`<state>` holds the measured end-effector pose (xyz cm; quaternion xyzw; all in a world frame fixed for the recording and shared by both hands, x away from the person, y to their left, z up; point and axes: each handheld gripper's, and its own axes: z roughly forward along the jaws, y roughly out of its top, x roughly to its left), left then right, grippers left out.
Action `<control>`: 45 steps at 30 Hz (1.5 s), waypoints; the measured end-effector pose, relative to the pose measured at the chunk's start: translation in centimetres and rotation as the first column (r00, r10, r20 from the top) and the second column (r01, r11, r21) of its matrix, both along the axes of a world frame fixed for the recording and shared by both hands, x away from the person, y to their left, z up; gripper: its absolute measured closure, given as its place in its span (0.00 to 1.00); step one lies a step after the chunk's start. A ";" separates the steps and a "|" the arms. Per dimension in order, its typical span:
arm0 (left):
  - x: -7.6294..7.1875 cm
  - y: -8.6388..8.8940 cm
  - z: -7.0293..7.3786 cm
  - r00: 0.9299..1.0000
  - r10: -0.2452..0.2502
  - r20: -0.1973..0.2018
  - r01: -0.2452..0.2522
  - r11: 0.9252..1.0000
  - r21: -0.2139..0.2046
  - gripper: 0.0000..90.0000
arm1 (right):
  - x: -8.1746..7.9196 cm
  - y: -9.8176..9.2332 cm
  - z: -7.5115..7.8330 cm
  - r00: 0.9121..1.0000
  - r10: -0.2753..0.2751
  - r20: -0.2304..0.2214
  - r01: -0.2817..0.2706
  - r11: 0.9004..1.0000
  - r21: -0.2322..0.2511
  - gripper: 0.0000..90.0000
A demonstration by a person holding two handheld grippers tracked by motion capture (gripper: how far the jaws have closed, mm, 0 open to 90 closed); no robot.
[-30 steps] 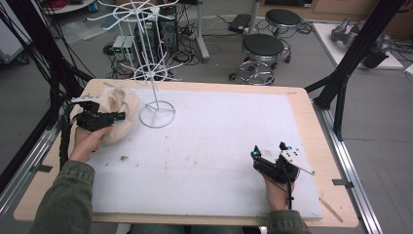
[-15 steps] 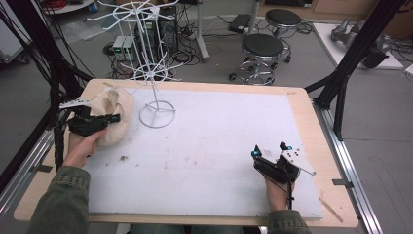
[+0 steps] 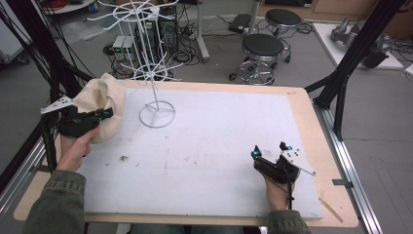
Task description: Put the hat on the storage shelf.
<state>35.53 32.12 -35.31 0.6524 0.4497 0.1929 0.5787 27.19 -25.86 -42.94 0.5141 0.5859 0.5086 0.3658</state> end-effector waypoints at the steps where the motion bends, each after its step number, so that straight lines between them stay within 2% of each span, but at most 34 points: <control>1: -0.1 0.1 0.1 1.000 0.001 0.012 -0.001 1.000 -0.005 0.89 | 0.0 0.0 0.0 1.000 0.000 0.000 0.000 1.000 0.000 0.07; 5: -0.6 0.2 1.1 0.997 0.013 0.074 -0.012 1.000 -0.023 0.89 | 0.0 0.0 0.0 1.000 -0.001 0.004 0.001 1.000 -0.002 0.07; 8: -0.7 0.0 2.1 0.993 0.020 0.117 -0.025 0.999 0.041 0.89 | 0.0 0.0 0.0 1.000 0.002 0.001 -0.002 1.000 -0.001 0.07; 9: -0.7 0.0 2.5 0.991 0.023 0.128 -0.029 0.998 0.050 0.89 | 0.0 0.0 0.0 1.000 0.002 0.001 -0.002 1.000 -0.001 0.07; 13: -1.0 0.0 3.8 0.982 0.034 0.184 -0.042 0.998 0.043 0.89 | 0.1 0.1 0.0 1.000 0.003 0.000 -0.003 1.000 -0.003 0.07; 15: -1.3 0.0 4.7 0.974 0.040 0.221 -0.047 0.999 0.025 0.89 | 0.1 0.0 -0.1 1.000 0.000 -0.003 0.000 1.000 -0.003 0.07; 18: -1.7 -0.2 5.8 0.965 0.026 0.261 -0.028 1.000 0.005 0.89 | 0.1 0.1 0.0 1.000 0.002 0.008 -0.002 1.000 -0.004 0.07; 25: -2.7 -1.7 8.1 0.946 -0.041 0.321 0.044 0.999 -0.001 0.89 | 0.1 0.0 0.0 1.000 0.002 0.002 -0.002 1.000 0.004 0.07; 27: -2.9 -2.1 8.6 0.945 -0.053 0.323 0.051 0.999 0.016 0.89 | 0.0 0.0 0.0 1.000 -0.004 0.002 0.004 1.000 0.012 0.07; 31: -3.5 -2.5 9.7 0.939 -0.072 0.337 0.069 0.997 0.021 0.89 | -0.1 0.1 0.0 1.000 0.001 0.011 -0.001 1.000 0.009 0.07; 36: -5.2 -2.7 11.2 0.917 -0.093 0.388 0.094 0.995 0.014 0.89 | -0.2 0.1 0.1 1.000 0.006 0.013 -0.006 1.000 0.013 0.07; 41: -6.1 -2.1 12.4 0.899 -0.087 0.429 0.110 0.994 -0.028 0.89 | -0.2 0.0 0.1 1.000 0.008 0.023 -0.008 1.000 0.015 0.07; 44: -6.7 -1.8 13.3 0.883 -0.094 0.460 0.125 0.992 -0.037 0.89 | -0.2 0.0 0.2 1.000 0.004 0.016 -0.005 1.000 0.025 0.07; 45: -6.9 -1.8 13.5 0.880 -0.095 0.466 0.128 0.991 -0.038 0.89 | -0.2 0.0 0.2 1.000 0.003 0.018 -0.004 1.000 0.025 0.07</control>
